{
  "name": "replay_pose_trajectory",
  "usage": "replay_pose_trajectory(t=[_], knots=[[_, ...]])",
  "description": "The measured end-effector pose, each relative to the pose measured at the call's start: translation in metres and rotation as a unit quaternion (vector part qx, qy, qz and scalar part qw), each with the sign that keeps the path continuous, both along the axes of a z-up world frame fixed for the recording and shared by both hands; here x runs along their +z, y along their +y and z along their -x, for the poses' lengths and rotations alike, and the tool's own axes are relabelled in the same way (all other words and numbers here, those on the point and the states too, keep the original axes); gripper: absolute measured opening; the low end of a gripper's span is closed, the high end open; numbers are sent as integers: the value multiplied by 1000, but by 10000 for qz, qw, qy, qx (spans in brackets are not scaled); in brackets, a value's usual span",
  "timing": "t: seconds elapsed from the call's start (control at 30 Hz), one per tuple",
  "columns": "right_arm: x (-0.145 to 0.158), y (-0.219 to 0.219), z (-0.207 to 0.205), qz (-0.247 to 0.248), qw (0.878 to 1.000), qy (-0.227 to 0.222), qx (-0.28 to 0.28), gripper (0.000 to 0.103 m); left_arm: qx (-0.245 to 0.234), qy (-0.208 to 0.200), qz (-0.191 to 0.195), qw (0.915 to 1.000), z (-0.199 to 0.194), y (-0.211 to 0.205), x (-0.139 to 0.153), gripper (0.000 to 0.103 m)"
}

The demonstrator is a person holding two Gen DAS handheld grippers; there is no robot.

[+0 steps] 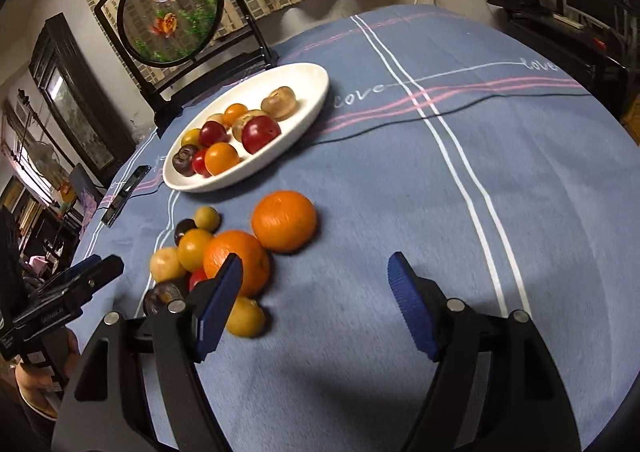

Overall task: Organize fruits
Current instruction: 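Withdraw both open tools from the plate back to the fruit pile, then grasp the dark purple plum with the left tool while the right tool grasps a small yellow-green fruit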

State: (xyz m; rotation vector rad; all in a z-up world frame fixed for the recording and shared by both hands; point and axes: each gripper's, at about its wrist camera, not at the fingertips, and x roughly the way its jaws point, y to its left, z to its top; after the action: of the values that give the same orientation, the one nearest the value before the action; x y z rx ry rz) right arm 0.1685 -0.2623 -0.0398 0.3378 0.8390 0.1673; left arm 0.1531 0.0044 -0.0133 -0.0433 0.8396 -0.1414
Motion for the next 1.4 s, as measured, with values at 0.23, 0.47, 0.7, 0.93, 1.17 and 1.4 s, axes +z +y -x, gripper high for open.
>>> replay_pose_trajectory(t=[0.23,0.47,0.7,0.93,1.17,1.4], knots=[[-4,4,25,436,9989,-101,133,76,-153,66,-213,9996,17,-2,-8,96],[-8,16,29,690,9968,-120,378,76,-278,283,-171,9991,25,-4,-21,96],[-11,13,29,546,9979,-81,333,76,-487,416,-312,9975,28,-16,-31,96],[-12,14,28,477,9981,-23,382,76,-589,479,-422,9962,24,-27,-35,96],[-13,15,29,425,9982,-15,417,76,-617,418,-567,9956,16,-37,-35,91],[-13,16,29,420,9981,-31,446,76,-919,404,-488,9938,16,-51,-37,32]])
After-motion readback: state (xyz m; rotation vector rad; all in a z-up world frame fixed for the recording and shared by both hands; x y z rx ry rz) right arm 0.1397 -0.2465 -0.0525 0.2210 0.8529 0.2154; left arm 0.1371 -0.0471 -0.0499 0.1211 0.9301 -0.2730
